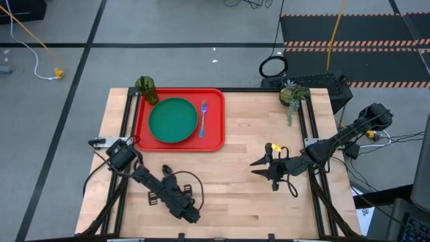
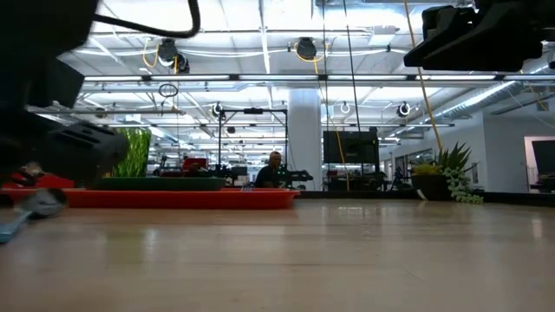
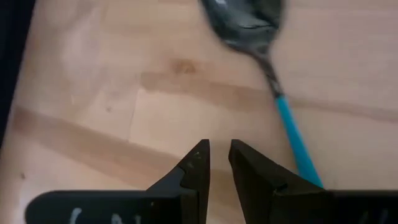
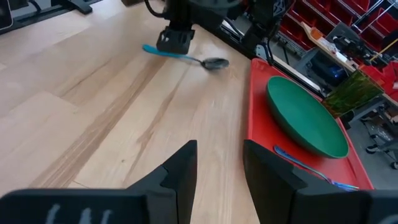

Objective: Pick and place plate/cup/fork/spoon on tray
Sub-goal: Put the blue spoon on the orange tray to the right side of the blue fork

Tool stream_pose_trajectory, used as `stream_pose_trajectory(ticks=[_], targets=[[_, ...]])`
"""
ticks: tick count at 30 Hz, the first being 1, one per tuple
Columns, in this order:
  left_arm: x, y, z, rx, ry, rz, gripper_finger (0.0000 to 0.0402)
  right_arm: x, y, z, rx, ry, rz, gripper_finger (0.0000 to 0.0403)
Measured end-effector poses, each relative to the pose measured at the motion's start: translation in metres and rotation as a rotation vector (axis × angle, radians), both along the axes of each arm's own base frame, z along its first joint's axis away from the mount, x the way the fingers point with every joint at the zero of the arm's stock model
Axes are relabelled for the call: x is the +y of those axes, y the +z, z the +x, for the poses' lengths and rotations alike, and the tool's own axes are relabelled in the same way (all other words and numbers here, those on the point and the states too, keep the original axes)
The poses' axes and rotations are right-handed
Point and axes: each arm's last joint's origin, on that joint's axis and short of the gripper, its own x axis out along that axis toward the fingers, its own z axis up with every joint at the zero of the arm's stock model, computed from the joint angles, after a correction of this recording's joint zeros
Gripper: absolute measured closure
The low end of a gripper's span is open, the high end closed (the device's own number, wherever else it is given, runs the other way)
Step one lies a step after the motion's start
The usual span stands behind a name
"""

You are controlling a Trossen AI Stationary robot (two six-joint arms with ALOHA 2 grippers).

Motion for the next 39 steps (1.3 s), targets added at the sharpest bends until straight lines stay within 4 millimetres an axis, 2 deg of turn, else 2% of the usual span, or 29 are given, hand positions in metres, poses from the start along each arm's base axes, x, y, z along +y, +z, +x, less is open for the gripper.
stream_pose_trajectory(ticks=[6, 17, 22, 29, 39], targets=[[0.013, 0.006, 0.009, 0.035, -0.021, -0.034, 0.0330, -0.001, 0.000, 0.000, -0.005, -0.025, -0.010, 0.0280], [0.032, 0.045, 0.020, -0.120, -0.017, -0.025, 0.0329, -0.001, 0.000, 0.000, -0.005, -0.024, -0.009, 0.0280], [0.039, 0.045, 0.022, -0.110, -0.003, -0.002, 0.0329, -0.001, 0.000, 0.000, -0.005, -0.023, -0.012, 0.0280], [0.045, 0.032, 0.023, -0.129, 0.050, -0.020, 0.0325, -0.001, 0.000, 0.000, -0.005, -0.017, -0.024, 0.0280], [0.050, 0.012, 0.012, -0.076, 0.124, -0.050, 0.0240, -0.001, 0.000, 0.000, -0.006, -0.013, -0.037, 0.0280]])
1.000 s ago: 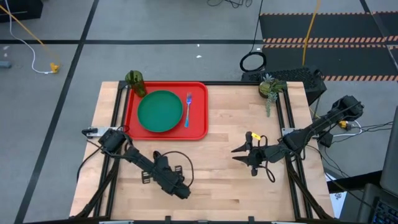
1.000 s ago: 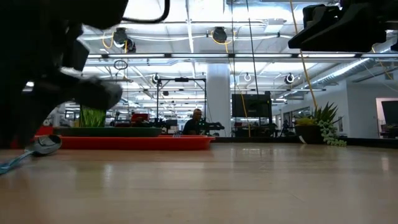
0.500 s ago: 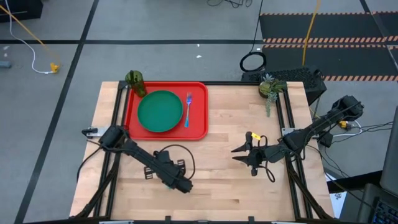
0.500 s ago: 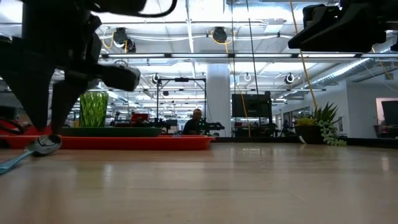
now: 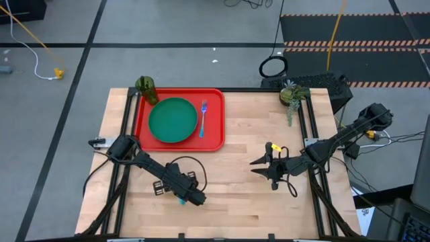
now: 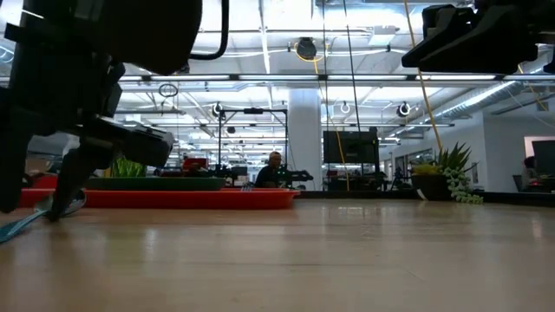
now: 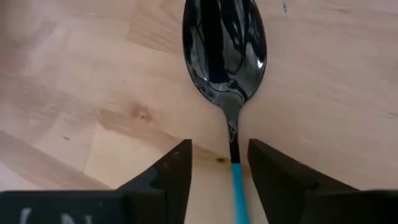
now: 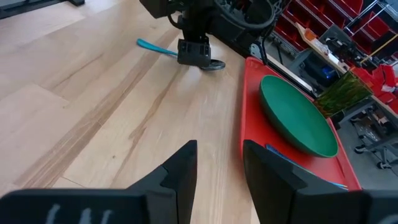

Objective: Pick and place plate/cup/fork/spoon on tray
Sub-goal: Put the blue spoon on the orange tray to the right side of the blue fork

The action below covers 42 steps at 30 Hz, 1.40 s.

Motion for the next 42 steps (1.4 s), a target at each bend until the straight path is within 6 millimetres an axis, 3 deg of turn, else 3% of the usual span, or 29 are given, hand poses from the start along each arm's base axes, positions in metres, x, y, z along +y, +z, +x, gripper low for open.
stream_pose_trajectory(ticks=[7, 21, 30, 35, 42], targets=[[0.004, -0.009, -0.004, -0.040, -0.074, 0.049, 0.0242, -0.001, 0.000, 0.000, -0.009, -0.035, -0.031, 0.0280], [0.005, -0.015, -0.003, -0.063, -0.158, 0.070, 0.0388, -0.002, 0.000, 0.000, -0.014, -0.061, -0.044, 0.0280], [0.006, -0.004, 0.002, -0.028, -0.189, 0.105, 0.0378, -0.002, 0.000, 0.000, -0.014, -0.060, -0.048, 0.0280], [0.010, 0.014, 0.013, -0.035, -0.223, 0.154, 0.0394, -0.002, 0.000, 0.000, -0.015, -0.060, -0.052, 0.0280], [0.027, 0.044, 0.039, -0.104, -0.327, 0.231, 0.0380, -0.002, 0.000, 0.000, -0.014, -0.058, -0.059, 0.0280]])
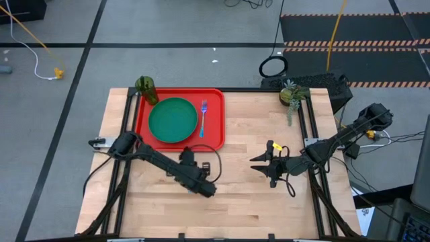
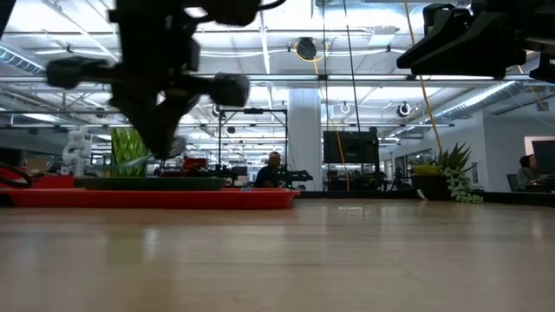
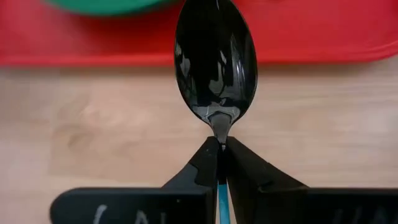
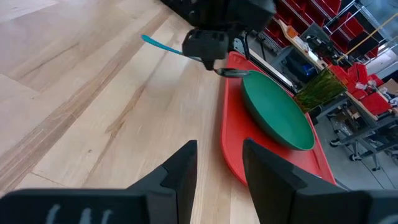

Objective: Pick and place plate/cup/fork/spoon on tray
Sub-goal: Put the blue spoon on the orange tray to the right side of the blue fork

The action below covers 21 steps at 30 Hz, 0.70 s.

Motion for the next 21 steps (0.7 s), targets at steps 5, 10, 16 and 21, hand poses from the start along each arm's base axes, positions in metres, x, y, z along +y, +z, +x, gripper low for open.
stream_pose_trajectory(ticks=[5, 10, 16, 21], targets=[[0.019, 0.020, 0.020, -0.033, -0.085, 0.032, 0.0392, 0.000, 0.000, 0.000, 0.000, 0.002, -0.007, 0.0280], [0.046, 0.037, 0.037, -0.046, -0.138, 0.071, 0.0385, 0.000, 0.000, 0.000, 0.001, 0.004, -0.011, 0.0280], [0.083, 0.052, 0.055, -0.052, -0.199, 0.083, 0.0379, 0.000, 0.000, 0.000, 0.002, 0.008, -0.021, 0.0280], [0.114, 0.058, 0.070, -0.086, -0.271, 0.091, 0.0377, 0.000, 0.000, 0.000, 0.002, 0.012, -0.036, 0.0280]])
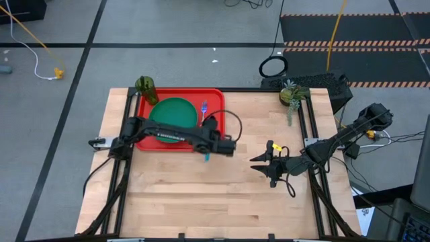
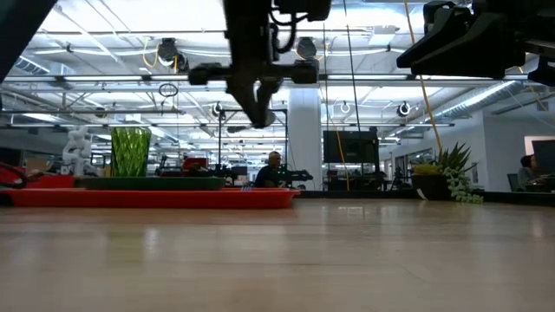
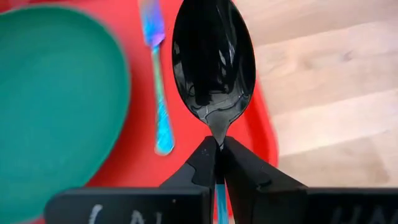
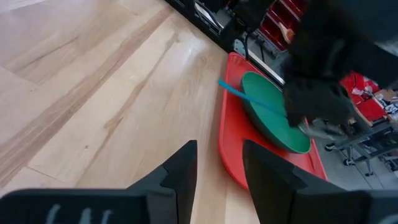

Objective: Pick and place plate/cup/fork/spoon on tray
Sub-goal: Put the blue spoon on the orange tray to the right side of the blue fork

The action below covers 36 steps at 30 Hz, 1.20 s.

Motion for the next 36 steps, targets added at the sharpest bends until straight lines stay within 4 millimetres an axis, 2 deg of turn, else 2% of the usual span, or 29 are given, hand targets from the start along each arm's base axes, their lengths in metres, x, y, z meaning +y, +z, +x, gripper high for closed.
stream_pose_trajectory(ticks=[9, 14, 26, 30, 36], targets=[[0.051, 0.005, 0.021, -0.068, -0.104, 0.041, 0.0376, 0.000, 0.000, 0.000, 0.001, 0.003, -0.022, 0.0280], [0.072, 0.008, 0.026, -0.102, -0.134, 0.060, 0.0376, 0.000, 0.000, 0.000, 0.001, 0.003, -0.024, 0.0280], [0.107, 0.011, 0.029, -0.136, -0.127, 0.102, 0.0376, -0.001, 0.000, 0.000, 0.001, 0.000, -0.017, 0.0280], [0.118, 0.007, 0.028, -0.126, -0.098, 0.100, 0.0376, -0.001, 0.000, 0.000, 0.000, -0.004, -0.008, 0.0280], [0.127, -0.010, 0.032, -0.094, -0.076, 0.090, 0.0376, -0.001, 0.000, 0.000, 0.000, -0.005, -0.006, 0.0280]])
